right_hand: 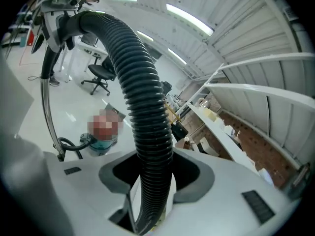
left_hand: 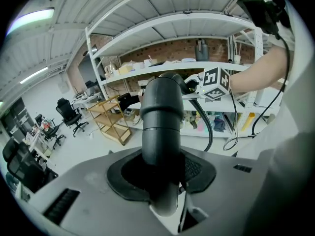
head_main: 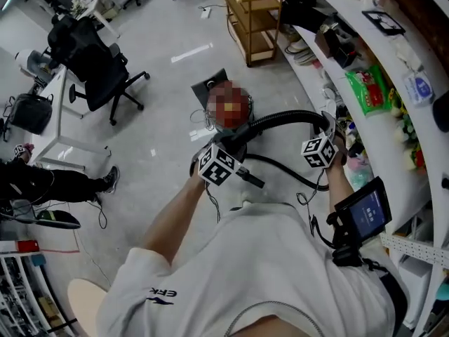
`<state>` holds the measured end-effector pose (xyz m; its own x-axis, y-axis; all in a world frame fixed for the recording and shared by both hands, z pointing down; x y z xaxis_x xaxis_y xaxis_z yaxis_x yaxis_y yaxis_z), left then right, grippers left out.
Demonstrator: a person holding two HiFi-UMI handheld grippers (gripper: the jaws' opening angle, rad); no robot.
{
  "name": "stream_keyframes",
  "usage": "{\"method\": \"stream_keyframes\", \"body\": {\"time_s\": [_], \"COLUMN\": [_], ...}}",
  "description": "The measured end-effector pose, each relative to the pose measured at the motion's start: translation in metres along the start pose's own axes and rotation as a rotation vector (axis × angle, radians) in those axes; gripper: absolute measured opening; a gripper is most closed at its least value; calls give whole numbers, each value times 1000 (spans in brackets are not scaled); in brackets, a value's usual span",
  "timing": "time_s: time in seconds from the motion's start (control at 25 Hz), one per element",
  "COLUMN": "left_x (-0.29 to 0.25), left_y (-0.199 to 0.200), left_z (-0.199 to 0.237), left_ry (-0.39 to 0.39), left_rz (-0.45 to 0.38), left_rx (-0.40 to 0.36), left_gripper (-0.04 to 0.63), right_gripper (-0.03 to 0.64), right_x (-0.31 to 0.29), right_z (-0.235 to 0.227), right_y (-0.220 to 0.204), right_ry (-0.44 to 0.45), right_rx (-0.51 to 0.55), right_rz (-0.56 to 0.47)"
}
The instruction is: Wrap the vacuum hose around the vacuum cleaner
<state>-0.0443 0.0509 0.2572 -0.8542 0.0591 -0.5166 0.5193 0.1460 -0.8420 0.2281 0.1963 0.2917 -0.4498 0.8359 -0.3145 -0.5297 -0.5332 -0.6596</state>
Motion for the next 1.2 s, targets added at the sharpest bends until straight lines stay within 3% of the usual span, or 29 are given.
{"method": "stream_keyframes", "body": {"time_s": [0.52,1.2], "left_x": [28,32], "left_y": [-24,-38], "left_z": [82,171], "left_ry": [115,318], "left_rz": [-34,2], "left_rx": [158,389], "left_gripper": [129,129], "right_gripper": [176,176], "right_x": [-125,-300], "right_z": [-1,30], "right_y": [108,223], "right_ry": [46,260], "right_rx": [145,246], "right_rz": [-163,-381]}}
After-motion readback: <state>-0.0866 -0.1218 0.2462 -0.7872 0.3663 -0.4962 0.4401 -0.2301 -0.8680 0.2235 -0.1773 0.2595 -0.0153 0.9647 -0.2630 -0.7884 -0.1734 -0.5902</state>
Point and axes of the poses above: the fingertips, and each gripper's own axes: x backward along the fingers, z to its left, y out of its top, the point moved 10 cm from there along x, backward along the fingers, and after that the axes turned 14 degrees about -z, right-handed, at the moved point
